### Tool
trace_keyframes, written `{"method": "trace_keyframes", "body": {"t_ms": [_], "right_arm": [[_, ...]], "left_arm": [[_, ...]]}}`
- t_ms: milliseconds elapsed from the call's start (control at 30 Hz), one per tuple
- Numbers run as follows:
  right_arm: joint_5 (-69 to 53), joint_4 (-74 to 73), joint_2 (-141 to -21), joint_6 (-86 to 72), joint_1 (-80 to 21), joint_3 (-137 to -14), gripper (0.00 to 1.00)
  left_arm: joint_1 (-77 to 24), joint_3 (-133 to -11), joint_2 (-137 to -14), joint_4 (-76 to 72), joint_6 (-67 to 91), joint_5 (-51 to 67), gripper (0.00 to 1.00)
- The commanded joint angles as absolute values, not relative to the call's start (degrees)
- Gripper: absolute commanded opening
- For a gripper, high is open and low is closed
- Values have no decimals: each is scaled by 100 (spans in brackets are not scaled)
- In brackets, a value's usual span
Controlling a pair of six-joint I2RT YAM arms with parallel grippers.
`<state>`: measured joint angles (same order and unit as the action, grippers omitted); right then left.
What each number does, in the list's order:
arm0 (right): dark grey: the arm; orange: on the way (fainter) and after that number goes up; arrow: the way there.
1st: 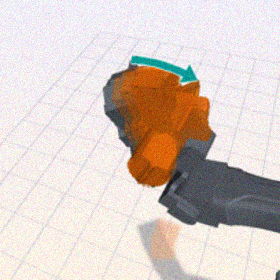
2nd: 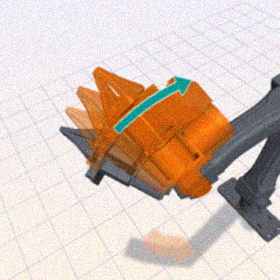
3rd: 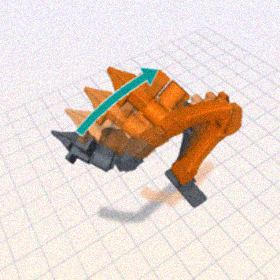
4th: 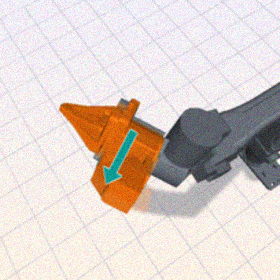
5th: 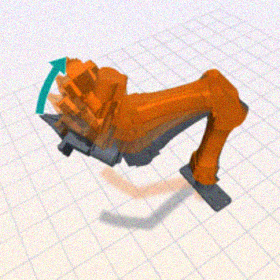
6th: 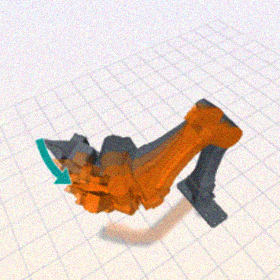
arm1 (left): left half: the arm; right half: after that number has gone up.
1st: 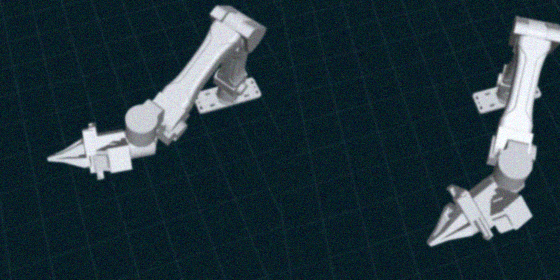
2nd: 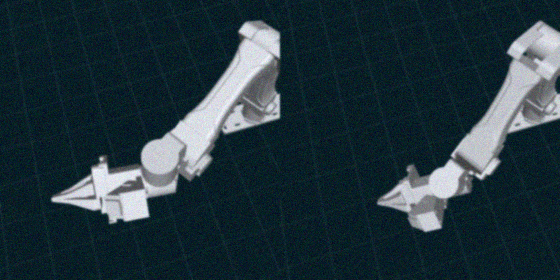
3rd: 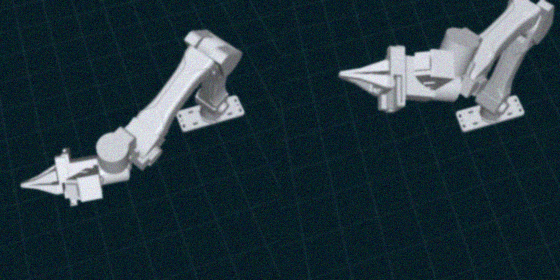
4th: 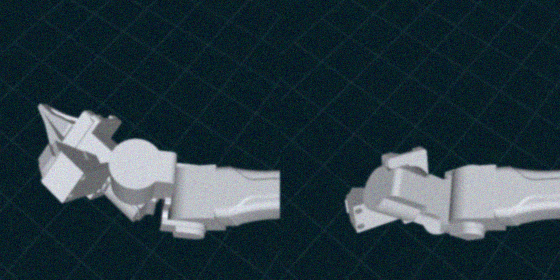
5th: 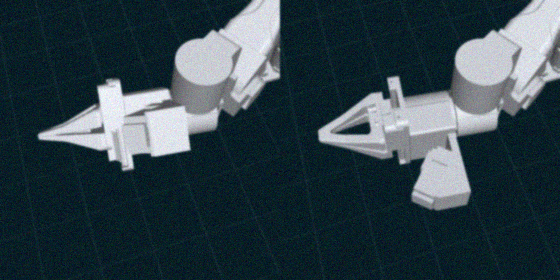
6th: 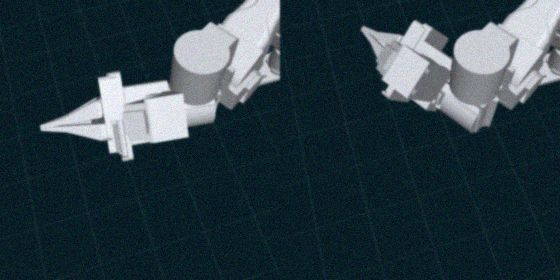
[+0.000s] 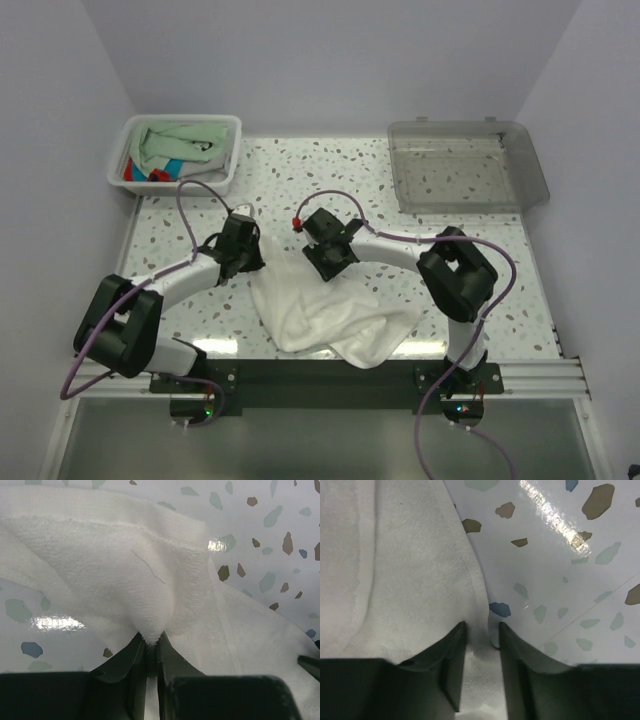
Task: Fold and stack the towels
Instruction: Flatten out the crumpled towel
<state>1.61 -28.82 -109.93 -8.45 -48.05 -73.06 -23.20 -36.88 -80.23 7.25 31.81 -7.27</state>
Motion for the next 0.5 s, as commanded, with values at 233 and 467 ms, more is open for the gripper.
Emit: {"method": "trace_keyframes", "body": {"t_ms": [233, 467], "right_arm": [[940, -3226, -10135, -1608, -3843, -6374, 0], [871, -3120, -9045, -2012, -3155, -5547, 0]], "left_arm": [[-2285, -4622, -8296, 369, 2795, -221, 0], [-2285, -4896, -8411, 246, 3014, 80, 0]]}}
